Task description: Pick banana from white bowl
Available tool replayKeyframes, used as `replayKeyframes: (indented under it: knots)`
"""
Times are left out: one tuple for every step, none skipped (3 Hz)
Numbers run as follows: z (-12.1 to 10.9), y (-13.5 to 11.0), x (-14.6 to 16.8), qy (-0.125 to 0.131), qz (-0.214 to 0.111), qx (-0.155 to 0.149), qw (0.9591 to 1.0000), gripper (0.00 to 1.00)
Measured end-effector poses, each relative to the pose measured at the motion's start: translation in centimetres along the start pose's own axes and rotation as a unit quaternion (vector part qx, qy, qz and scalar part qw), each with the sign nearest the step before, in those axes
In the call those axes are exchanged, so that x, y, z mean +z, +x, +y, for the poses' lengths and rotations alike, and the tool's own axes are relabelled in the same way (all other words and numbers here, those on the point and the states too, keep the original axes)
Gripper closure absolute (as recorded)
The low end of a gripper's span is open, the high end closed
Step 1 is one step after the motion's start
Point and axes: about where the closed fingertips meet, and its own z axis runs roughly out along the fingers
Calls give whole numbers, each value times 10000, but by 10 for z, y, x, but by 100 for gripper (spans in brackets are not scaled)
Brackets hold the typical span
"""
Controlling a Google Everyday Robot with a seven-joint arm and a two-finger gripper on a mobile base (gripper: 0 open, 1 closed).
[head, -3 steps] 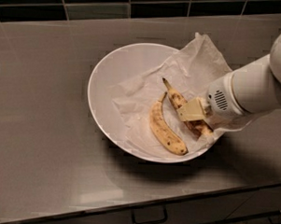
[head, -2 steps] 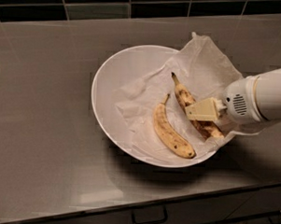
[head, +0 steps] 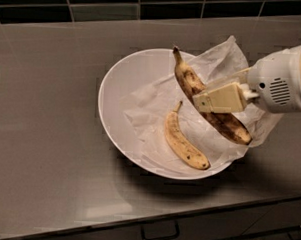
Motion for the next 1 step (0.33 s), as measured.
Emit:
replayKeyframes:
  knots:
    - [3,-2,-1,-26,4,-99,9999,100]
